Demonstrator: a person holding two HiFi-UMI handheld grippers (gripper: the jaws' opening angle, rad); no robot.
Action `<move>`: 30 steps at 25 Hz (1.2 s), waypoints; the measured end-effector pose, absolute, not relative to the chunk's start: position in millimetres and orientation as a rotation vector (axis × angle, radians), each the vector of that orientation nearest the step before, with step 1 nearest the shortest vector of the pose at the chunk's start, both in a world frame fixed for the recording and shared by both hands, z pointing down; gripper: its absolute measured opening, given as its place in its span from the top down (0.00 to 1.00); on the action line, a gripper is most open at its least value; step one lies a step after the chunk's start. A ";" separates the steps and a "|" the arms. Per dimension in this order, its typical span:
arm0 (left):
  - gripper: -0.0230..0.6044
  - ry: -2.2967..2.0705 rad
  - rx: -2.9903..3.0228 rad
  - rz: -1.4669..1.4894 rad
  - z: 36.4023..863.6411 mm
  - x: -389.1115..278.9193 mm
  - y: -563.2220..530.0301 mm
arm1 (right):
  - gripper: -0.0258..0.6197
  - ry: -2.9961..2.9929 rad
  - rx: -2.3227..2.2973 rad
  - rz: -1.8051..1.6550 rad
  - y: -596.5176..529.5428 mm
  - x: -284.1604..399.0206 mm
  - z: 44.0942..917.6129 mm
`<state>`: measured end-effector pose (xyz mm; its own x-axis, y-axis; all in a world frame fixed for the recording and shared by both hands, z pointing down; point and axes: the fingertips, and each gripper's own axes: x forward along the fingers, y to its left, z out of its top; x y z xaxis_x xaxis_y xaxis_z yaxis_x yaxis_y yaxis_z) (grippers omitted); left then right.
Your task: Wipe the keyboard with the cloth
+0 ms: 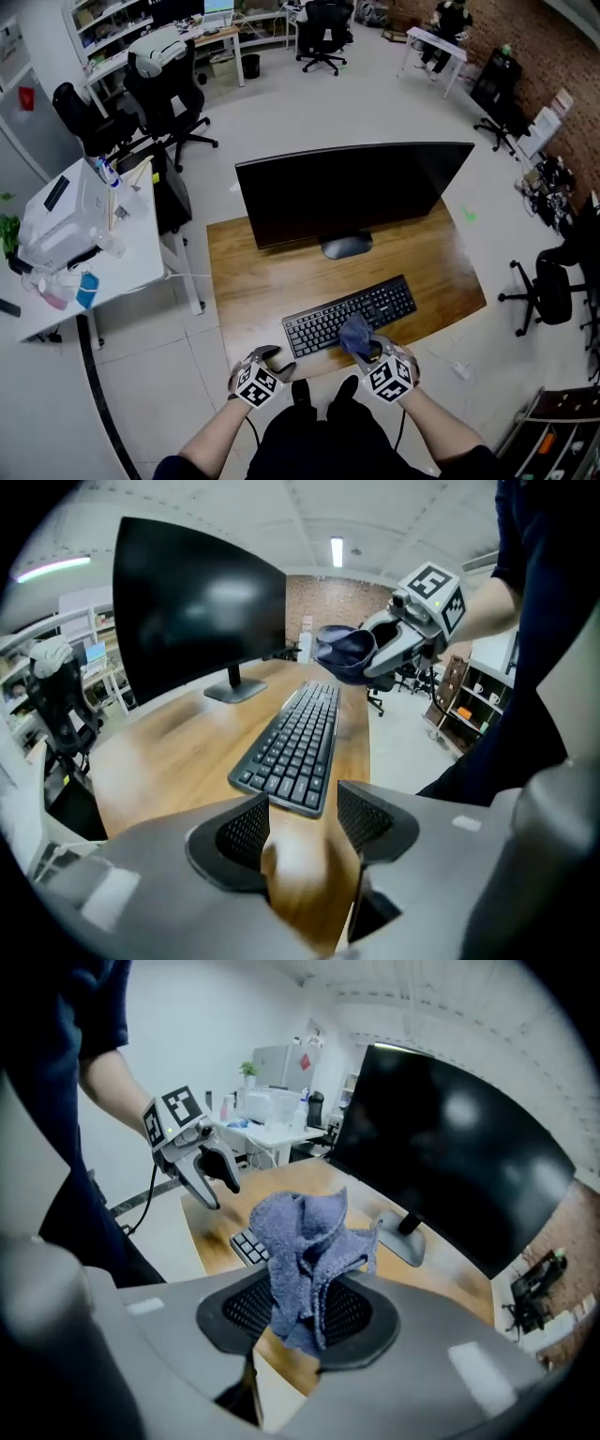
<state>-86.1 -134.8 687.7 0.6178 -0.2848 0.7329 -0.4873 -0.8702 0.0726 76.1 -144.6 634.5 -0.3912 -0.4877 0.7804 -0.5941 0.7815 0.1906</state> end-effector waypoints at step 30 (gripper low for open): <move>0.61 -0.804 2.836 0.508 484.1 -18.0 170.6 | 0.76 -2.592 1.112 0.356 176.2 89.5 464.1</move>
<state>-18.0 170.6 484.1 0.7990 -0.4814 0.3605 -0.5321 -0.8451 0.0508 89.5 176.2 464.1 -0.6566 -0.6607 0.3639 -0.7344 0.6700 -0.1086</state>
